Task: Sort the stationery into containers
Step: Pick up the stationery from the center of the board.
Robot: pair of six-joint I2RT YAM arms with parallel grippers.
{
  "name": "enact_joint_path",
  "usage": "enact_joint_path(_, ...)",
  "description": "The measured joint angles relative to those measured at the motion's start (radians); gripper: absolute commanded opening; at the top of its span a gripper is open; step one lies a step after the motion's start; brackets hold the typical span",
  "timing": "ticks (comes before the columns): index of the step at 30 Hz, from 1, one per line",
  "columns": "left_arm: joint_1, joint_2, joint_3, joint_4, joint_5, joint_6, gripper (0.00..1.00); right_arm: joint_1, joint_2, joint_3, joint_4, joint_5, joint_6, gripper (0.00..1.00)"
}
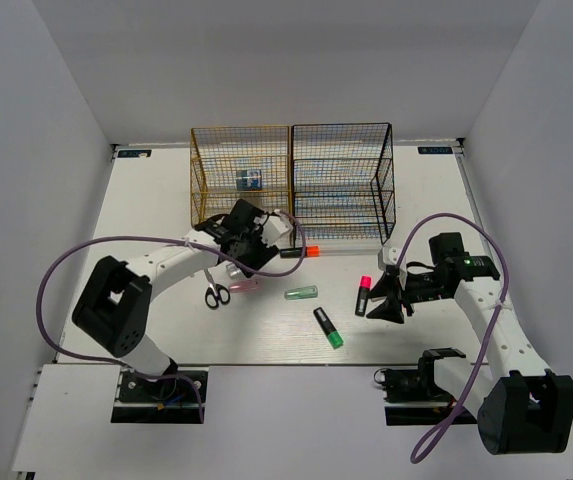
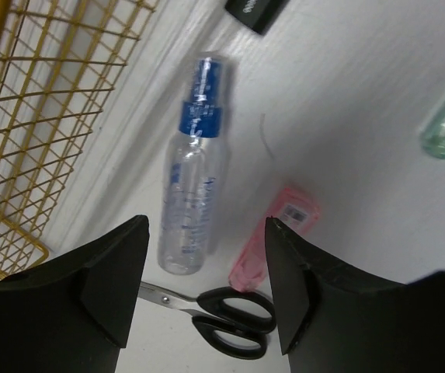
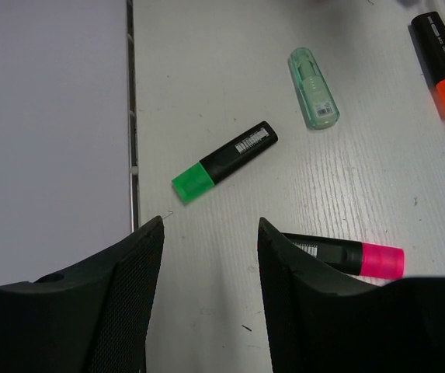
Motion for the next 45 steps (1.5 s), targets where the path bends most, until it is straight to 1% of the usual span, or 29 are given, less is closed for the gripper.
enact_joint_path(7, 0.064, 0.083, 0.019, 0.002, 0.004, 0.016, 0.69, 0.0, 0.0, 0.0, -0.002, -0.001, -0.007, 0.55)
enact_joint_path(11, 0.077, 0.099, 0.017, 0.016, 0.011, 0.018, 0.61, 0.0, 0.0, 0.0, -0.002, -0.003, -0.01, 0.55)
enact_joint_path(12, 0.079, 0.1, 0.013, 0.024, 0.014, 0.017, 0.57, 0.0, 0.0, 0.0, -0.002, -0.003, -0.011, 0.55)
enact_joint_path(15, 0.083, 0.1, -0.017, 0.047, 0.025, 0.014, 0.5, 0.0, 0.0, 0.0, -0.003, -0.003, -0.016, 0.55)
enact_joint_path(21, 0.082, 0.1, -0.088, 0.102, 0.024, 0.009, 0.5, 0.0, 0.0, 0.0, -0.011, -0.004, -0.029, 0.55)
enact_joint_path(22, 0.082, 0.098, -0.095, 0.114, 0.023, 0.008, 0.46, 0.0, 0.0, 0.0, -0.014, -0.005, -0.03, 0.54)
enact_joint_path(23, 0.082, 0.095, -0.101, 0.123, 0.023, 0.005, 0.45, 0.0, 0.0, 0.0, -0.018, -0.006, -0.031, 0.54)
enact_joint_path(27, 0.075, 0.08, -0.124, 0.15, 0.014, 0.0, 0.28, 0.0, 0.0, 0.0, -0.028, -0.008, -0.035, 0.54)
enact_joint_path(28, 0.069, 0.078, -0.129, 0.156, 0.005, 0.0, 0.16, 0.0, -0.001, 0.0, -0.029, -0.009, -0.038, 0.54)
enact_joint_path(30, 0.053, 0.074, -0.137, 0.169, -0.014, -0.002, 0.04, 0.0, -0.001, 0.0, -0.031, -0.011, -0.042, 0.54)
enact_joint_path(31, 0.046, 0.072, -0.141, 0.173, -0.026, -0.003, 0.0, 0.0, -0.002, 0.0, -0.032, -0.011, -0.046, 0.54)
enact_joint_path(35, 0.026, 0.065, -0.145, 0.172, -0.053, -0.023, 0.0, -0.001, -0.009, 0.0, -0.043, -0.013, -0.054, 0.54)
enact_joint_path(38, 0.015, 0.047, -0.145, 0.131, -0.053, -0.044, 0.0, -0.001, -0.013, 0.0, -0.051, -0.015, -0.057, 0.45)
enact_joint_path(40, 0.008, 0.017, -0.136, 0.078, -0.046, -0.052, 0.0, -0.001, -0.014, 0.0, -0.055, -0.016, -0.059, 0.37)
enact_joint_path(41, 0.005, -0.005, -0.121, 0.042, -0.04, -0.054, 0.0, -0.001, -0.014, 0.0, -0.056, -0.016, -0.06, 0.28)
enact_joint_path(43, 0.003, -0.052, -0.059, -0.033, -0.018, -0.053, 0.0, -0.001, -0.013, 0.0, -0.061, -0.018, -0.063, 0.18)
enact_joint_path(44, 0.001, -0.069, -0.005, -0.077, -0.003, -0.051, 0.0, -0.001, -0.013, 0.0, -0.065, -0.019, -0.064, 0.11)
enact_joint_path(45, 0.0, -0.081, 0.052, -0.111, 0.008, -0.045, 0.0, -0.001, -0.011, 0.0, -0.068, -0.019, -0.066, 0.07)
